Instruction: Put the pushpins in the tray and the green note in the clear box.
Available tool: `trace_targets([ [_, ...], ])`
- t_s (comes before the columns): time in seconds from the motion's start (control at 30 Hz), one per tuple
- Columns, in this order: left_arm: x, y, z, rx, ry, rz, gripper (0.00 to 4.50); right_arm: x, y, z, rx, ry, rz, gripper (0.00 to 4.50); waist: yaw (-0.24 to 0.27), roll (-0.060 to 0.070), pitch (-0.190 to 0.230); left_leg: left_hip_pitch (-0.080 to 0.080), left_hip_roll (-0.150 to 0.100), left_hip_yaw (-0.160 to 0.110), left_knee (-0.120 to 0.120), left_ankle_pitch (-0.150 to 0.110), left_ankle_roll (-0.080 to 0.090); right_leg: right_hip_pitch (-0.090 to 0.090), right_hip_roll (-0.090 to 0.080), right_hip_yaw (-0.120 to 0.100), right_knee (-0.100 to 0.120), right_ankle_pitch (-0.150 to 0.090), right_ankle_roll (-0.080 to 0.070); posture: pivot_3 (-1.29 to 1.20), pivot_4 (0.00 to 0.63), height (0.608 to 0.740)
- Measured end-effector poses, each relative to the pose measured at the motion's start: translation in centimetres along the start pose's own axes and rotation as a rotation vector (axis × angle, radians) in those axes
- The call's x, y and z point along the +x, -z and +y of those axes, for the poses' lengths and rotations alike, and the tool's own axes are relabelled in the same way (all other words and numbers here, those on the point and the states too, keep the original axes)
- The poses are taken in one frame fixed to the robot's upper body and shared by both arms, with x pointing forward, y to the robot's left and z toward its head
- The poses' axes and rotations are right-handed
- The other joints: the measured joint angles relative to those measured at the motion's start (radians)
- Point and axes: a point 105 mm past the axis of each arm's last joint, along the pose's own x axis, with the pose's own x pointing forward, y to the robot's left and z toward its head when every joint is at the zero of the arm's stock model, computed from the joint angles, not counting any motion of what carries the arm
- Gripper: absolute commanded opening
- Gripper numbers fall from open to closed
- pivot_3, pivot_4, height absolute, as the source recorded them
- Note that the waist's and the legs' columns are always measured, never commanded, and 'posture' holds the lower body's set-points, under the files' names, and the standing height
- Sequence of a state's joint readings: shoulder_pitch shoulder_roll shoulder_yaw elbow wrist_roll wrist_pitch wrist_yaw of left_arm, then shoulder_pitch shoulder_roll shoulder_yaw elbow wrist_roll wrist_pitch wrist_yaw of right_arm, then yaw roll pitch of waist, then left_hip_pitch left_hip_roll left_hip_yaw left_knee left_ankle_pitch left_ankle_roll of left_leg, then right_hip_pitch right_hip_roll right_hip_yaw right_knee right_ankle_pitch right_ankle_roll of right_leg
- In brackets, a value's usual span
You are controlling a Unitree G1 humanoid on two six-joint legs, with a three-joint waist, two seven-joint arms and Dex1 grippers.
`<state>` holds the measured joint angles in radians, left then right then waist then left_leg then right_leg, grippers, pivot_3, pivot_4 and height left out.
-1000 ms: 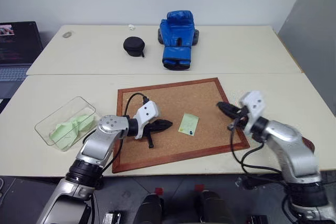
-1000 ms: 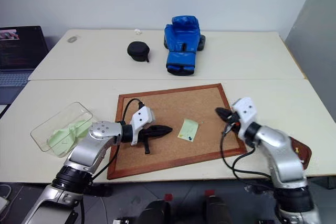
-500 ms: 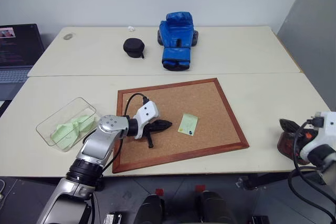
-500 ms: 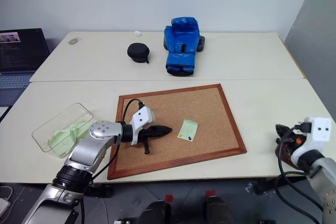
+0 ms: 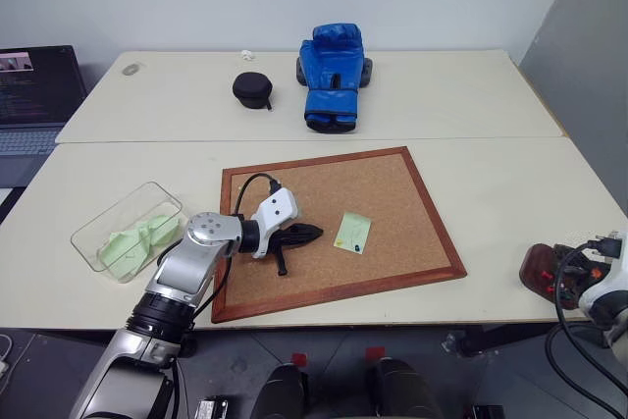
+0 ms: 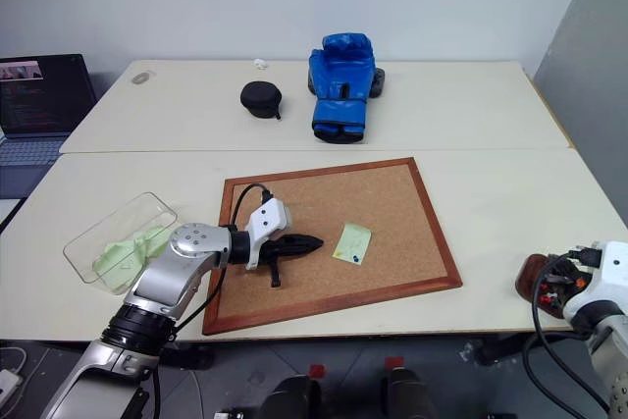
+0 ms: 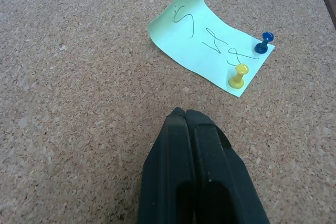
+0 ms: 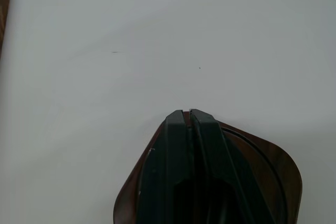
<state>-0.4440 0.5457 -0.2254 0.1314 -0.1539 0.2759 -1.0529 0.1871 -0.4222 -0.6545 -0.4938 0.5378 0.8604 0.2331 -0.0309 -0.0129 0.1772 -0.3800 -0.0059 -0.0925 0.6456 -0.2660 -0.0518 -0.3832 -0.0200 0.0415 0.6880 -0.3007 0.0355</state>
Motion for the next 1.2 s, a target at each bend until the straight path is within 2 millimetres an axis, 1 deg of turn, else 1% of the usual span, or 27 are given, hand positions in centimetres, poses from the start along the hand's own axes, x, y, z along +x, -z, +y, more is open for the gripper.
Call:
trace_targets([
  [0.03, 0.0, 0.0, 0.0, 0.000, 0.000, 0.000, 0.00, 0.0, 0.1, -0.1, 0.003, 0.002, 0.003, 1.25, 0.000, 0.000, 0.000, 0.000, 0.000, 0.000, 0.000, 0.000, 0.000, 0.000, 0.000, 0.000, 0.000, 0.000, 0.000, 0.00, 0.150, 0.740],
  [0.2, 0.0, 0.0, 0.0, 0.000, 0.000, 0.000, 0.00, 0.3, 0.3, -0.3, 0.019, 0.006, 0.009, 2.25, 0.000, 0.000, 0.000, 0.000, 0.000, 0.000, 0.000, 0.000, 0.000, 0.000, 0.000, 0.000, 0.000, 0.000, 0.000, 0.00, 0.150, 0.740],
  [0.5, 0.0, 0.0, 0.0, 0.000, 0.000, 0.001, 0.00, 0.4, 0.1, -0.4, 0.012, 0.002, 0.004, 2.25, 0.000, 0.001, -0.001, 0.000, 0.000, 0.000, 0.000, 0.000, 0.000, 0.000, 0.000, 0.000, 0.000, 0.000, 0.000, 0.00, 0.150, 0.740],
  [0.57, 0.0, 0.0, 0.0, -0.001, -0.001, 0.001, 0.00, 0.5, -0.4, -0.2, -0.013, -0.015, -0.010, 2.25, 0.000, 0.002, -0.001, 0.000, 0.000, 0.000, 0.000, 0.000, 0.000, 0.000, 0.000, 0.000, 0.000, 0.000, 0.000, 0.00, 0.150, 0.740],
  [0.63, 0.0, 0.1, 0.0, -0.001, -0.001, 0.002, 0.00, 0.5, -1.1, 0.6, -0.060, -0.072, -0.029, 2.25, 0.000, 0.002, -0.001, 0.000, 0.000, 0.001, 0.000, 0.000, 0.000, 0.000, 0.000, 0.000, 0.000, 0.000, 0.000, 0.00, 0.150, 0.740],
  [0.67, 0.0, 0.1, 0.0, -0.001, -0.001, 0.002, 0.00, 0.4, -1.6, 1.1, -0.084, -0.106, -0.044, 2.25, 0.000, 0.002, -0.001, 0.000, 0.000, 0.000, 0.000, 0.000, 0.000, 0.000, 0.000, 0.000, 0.000, 0.000, 0.000, 0.00, 0.150, 0.740],
  [0.73, 0.0, 0.1, 0.0, -0.001, -0.001, 0.003, 0.00, 0.4, -2.4, 3.4, -0.169, -0.240, -0.062, 2.25, -0.001, 0.003, -0.002, 0.000, -0.001, 0.001, 0.000, 0.000, 0.000, 0.000, 0.000, 0.000, -0.001, 0.000, 0.000, 0.00, 0.150, 0.740],
  [0.77, 0.0, 0.1, 0.0, -0.002, -0.002, 0.004, 0.00, 0.3, -2.8, 4.9, -0.223, -0.325, -0.076, 2.25, -0.001, 0.003, -0.002, 0.000, -0.001, 0.001, 0.000, 0.000, 0.000, 0.000, 0.001, 0.000, 0.000, 0.000, 0.000, 0.00, 0.150, 0.740],
  [0.8, -0.1, 0.1, 0.0, -0.001, -0.002, 0.005, 0.00, -0.1, -3.4, 7.6, -0.309, -0.471, -0.098, 2.25, -0.001, 0.003, -0.002, 0.000, -0.001, 0.001, 0.000, 0.000, 0.000, 0.000, 0.001, 0.000, -0.001, 0.000, 0.000, 0.00, 0.150, 0.740],
  [0.83, -0.1, 0.1, 0.1, -0.001, -0.002, 0.005, 0.00, -0.2, -3.7, 8.6, -0.331, -0.518, -0.112, 2.25, -0.002, 0.003, -0.002, 0.000, -0.001, 0.000, 0.000, 0.000, 0.000, 0.001, 0.001, 0.000, -0.001, 0.000, 0.000, 0.00, 0.150, 0.740],
  [0.87, 0.0, 0.1, 0.1, -0.001, -0.003, 0.005, 0.00, -0.4, -4.1, 10.4, -0.374, -0.611, -0.140, 2.25, -0.001, 0.003, -0.002, 0.000, -0.001, 0.000, 0.000, 0.000, 0.000, 0.002, 0.002, -0.001, -0.003, 0.000, 0.001, 0.00, 0.150, 0.740],
  [0.9, 0.0, 0.1, 0.0, -0.001, -0.001, 0.004, 0.00, -0.5, -4.2, 11.5, -0.404, -0.666, -0.155, 2.25, -0.001, 0.003, -0.002, 0.001, -0.001, -0.001, 0.000, 0.000, 0.000, 0.003, 0.002, -0.002, -0.005, 0.000, 0.001, 0.00, 0.150, 0.740],
  [0.97, 0.1, 0.0, -0.1, 0.001, 0.003, 0.001, 0.00, -0.6, -4.2, 13.0, -0.457, -0.744, -0.174, 2.25, -0.001, 0.002, -0.002, 0.000, 0.000, -0.003, 0.000, 0.000, 0.000, 0.004, 0.002, -0.003, -0.007, 0.001, 0.001, 0.00, 0.150, 0.740],
  [1.0, 0.0, 0.0, 0.0, 0.001, 0.000, 0.003, 0.00, -0.4, -4.0, 13.9, -0.489, -0.789, -0.180, 2.25, -0.001, 0.002, -0.002, 0.000, -0.001, -0.002, 0.000, 0.000, 0.000, 0.004, 0.002, -0.002, -0.007, 0.001, 0.001, 0.00, 0.150, 0.740],
  [1.1, 0.0, 0.0, 0.0, 0.002, -0.001, 0.004, 0.00, 0.1, -3.2, 16.6, -0.547, -0.920, -0.186, 2.25, -0.001, 0.002, -0.002, 0.000, 0.000, -0.002, 0.000, 0.000, 0.000, 0.004, 0.001, -0.002, -0.007, 0.001, 0.001, 0.00, 0.150, 0.740],
  [1.13, 0.0, 0.0, 0.0, 0.002, -0.001, 0.003, 0.00, 0.2, -2.6, 17.7, -0.555, -0.978, -0.184, 2.25, -0.001, 0.002, -0.002, 0.000, 0.000, -0.003, 0.000, 0.000, 0.000, 0.004, 0.001, -0.003, -0.007, 0.001, 0.001, 0.00, 0.150, 0.740],
  [1.2, 0.0, 0.0, 0.0, 0.003, -0.002, 0.003, 0.00, 0.4, -2.1, 19.3, -0.562, -1.050, -0.190, 2.25, -0.001, 0.002, -0.002, 0.000, 0.000, -0.003, 0.000, 0.000, 0.000, 0.004, 0.001, -0.003, -0.007, 0.001, 0.001, 0.00, 0.150, 0.740],
])
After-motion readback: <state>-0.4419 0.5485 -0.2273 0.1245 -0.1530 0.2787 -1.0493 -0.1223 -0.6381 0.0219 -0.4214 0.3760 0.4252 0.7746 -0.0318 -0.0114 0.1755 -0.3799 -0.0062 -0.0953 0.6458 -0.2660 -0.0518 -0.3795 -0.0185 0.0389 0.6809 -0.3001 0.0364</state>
